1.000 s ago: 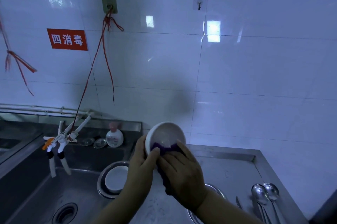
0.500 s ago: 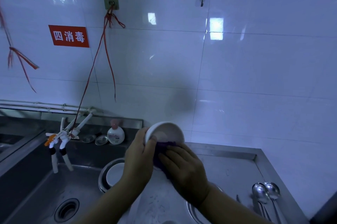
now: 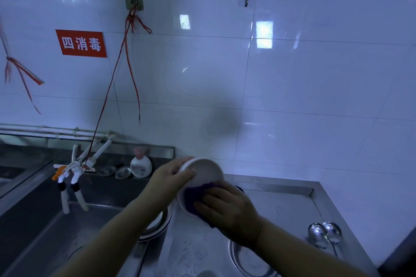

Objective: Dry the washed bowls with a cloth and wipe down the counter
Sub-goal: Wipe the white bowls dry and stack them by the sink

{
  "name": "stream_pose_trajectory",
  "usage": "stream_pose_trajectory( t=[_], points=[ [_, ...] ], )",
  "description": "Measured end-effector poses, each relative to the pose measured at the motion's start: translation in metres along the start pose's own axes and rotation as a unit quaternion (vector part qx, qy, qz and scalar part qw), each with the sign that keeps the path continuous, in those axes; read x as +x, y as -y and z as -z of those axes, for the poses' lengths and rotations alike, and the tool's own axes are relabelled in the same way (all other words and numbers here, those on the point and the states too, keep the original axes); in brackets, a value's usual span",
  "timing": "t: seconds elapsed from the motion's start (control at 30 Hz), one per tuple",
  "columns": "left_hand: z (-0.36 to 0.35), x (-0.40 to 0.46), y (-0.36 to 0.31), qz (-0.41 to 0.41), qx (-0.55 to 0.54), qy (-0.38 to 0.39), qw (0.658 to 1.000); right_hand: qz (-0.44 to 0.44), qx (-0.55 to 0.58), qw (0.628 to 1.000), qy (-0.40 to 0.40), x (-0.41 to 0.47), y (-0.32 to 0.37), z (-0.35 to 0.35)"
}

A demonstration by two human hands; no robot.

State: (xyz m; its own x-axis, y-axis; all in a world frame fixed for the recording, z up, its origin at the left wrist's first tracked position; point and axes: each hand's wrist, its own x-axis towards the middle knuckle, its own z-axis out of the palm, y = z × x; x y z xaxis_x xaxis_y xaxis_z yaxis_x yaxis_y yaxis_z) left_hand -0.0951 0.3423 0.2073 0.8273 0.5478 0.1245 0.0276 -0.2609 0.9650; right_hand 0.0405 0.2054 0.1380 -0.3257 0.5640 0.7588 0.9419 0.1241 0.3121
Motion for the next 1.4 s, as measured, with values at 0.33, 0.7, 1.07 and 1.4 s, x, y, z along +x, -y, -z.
stream_pose_trajectory(
  t=[0.33, 0.7, 1.07, 1.4],
  points=[
    [-0.039, -0.014, 0.017, -0.123, -0.014, -0.101, 0.987, -0.186, 0.045, 0.977, -0.094, 0.016, 0.040, -0.008],
    [-0.010, -0.006, -0.003, -0.023, 0.087, 0.020, 0.996, 0.065, -0.006, 0.998, -0.010, 0.000, -0.015, 0.009],
    [-0.029, -0.023, 0.013, -0.128, 0.033, -0.098, 0.986, -0.065, 0.033, 0.995, -0.067, 0.004, 0.022, -0.004],
    [-0.011, -0.017, 0.001, -0.009, -0.099, 0.045, 0.994, 0.026, -0.012, 1.000, -0.009, 0.004, -0.008, 0.012]
  ],
)
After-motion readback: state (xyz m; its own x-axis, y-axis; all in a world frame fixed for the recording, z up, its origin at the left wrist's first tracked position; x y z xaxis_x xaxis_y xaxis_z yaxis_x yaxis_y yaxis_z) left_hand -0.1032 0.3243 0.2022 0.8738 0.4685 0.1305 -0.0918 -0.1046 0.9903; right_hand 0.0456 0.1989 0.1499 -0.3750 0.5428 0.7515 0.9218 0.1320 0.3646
